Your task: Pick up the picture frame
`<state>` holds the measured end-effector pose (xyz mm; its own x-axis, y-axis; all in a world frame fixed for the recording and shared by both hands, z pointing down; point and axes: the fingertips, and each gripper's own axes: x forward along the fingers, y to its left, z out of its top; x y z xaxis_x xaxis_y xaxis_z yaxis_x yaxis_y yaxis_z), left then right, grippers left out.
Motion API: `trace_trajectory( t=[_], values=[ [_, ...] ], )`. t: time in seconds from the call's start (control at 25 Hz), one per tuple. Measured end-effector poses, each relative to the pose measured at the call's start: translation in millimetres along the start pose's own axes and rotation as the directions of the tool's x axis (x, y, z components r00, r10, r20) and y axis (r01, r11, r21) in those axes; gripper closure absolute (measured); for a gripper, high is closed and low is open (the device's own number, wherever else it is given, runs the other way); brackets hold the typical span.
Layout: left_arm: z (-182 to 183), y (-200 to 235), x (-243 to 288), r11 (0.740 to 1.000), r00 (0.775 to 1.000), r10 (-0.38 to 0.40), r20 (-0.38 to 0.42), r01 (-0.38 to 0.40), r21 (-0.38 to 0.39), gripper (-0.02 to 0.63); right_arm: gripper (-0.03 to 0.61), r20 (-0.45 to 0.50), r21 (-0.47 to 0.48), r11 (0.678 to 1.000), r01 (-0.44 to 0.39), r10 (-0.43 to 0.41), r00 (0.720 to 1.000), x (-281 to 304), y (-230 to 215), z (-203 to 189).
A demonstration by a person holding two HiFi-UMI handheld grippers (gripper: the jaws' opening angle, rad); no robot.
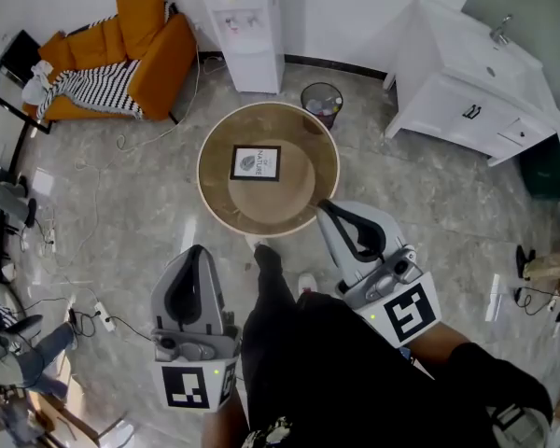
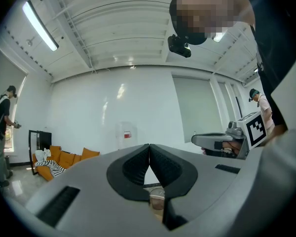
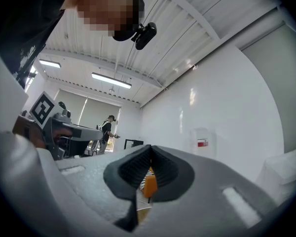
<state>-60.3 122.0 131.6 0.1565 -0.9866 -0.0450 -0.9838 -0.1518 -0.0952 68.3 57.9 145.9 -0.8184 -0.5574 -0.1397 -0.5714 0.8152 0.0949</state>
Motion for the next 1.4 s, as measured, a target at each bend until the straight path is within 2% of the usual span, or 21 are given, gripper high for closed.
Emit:
trace_trajectory(
  t=[0.2, 0.36, 0.48, 0.64, 0.8, 1.08, 1.28, 1.4],
  values=[
    [-15, 16, 29, 0.999, 0.999, -0.037, -0.014, 0.037, -0.004, 0.600, 0.580, -0.017, 0.019, 0.999, 0.039, -0.038, 0.999, 21, -16, -9],
    [-23, 28, 59, 0.999, 0.998, -0.051, -0.041, 0.051, 0.010, 0.600, 0.580, -0.035, 0.009, 0.999, 0.043, -0.043, 0.998, 41, -35, -18],
    [-33, 42, 82, 0.998, 0.996, -0.058, -0.073, 0.057, -0.012, 0.600, 0.580, -0.027, 0.018, 0.999, 0.044, -0.043, 0.999, 69, -46, -24],
    [-39, 79, 112, 0.999, 0.997, -0.036, -0.062, 0.035, -0.023, 0.600, 0.580, -0.036, 0.031, 0.999, 0.025, -0.024, 0.999, 120, -56, -38],
    [-31, 113, 147, 0.999, 0.998, -0.037, -0.047, 0.039, 0.025, 0.601, 0.580, -0.014, 0.019, 1.000, 0.020, -0.020, 1.000, 169, -71, -34],
    [-33, 153, 203, 0.996, 0.995, -0.080, -0.050, 0.082, 0.034, 0.600, 0.580, -0.015, 0.019, 0.998, 0.063, -0.063, 0.998, 228, -99, -40],
    [-50, 181, 233, 0.997, 0.995, -0.078, -0.060, 0.078, -0.013, 0.601, 0.581, -0.011, 0.016, 0.998, 0.064, -0.064, 0.998, 265, -108, -45],
    [-54, 185, 258, 0.994, 0.992, -0.109, -0.065, 0.109, -0.011, 0.600, 0.580, -0.029, 0.016, 0.997, 0.077, -0.076, 0.997, 280, -122, -54]
  ],
)
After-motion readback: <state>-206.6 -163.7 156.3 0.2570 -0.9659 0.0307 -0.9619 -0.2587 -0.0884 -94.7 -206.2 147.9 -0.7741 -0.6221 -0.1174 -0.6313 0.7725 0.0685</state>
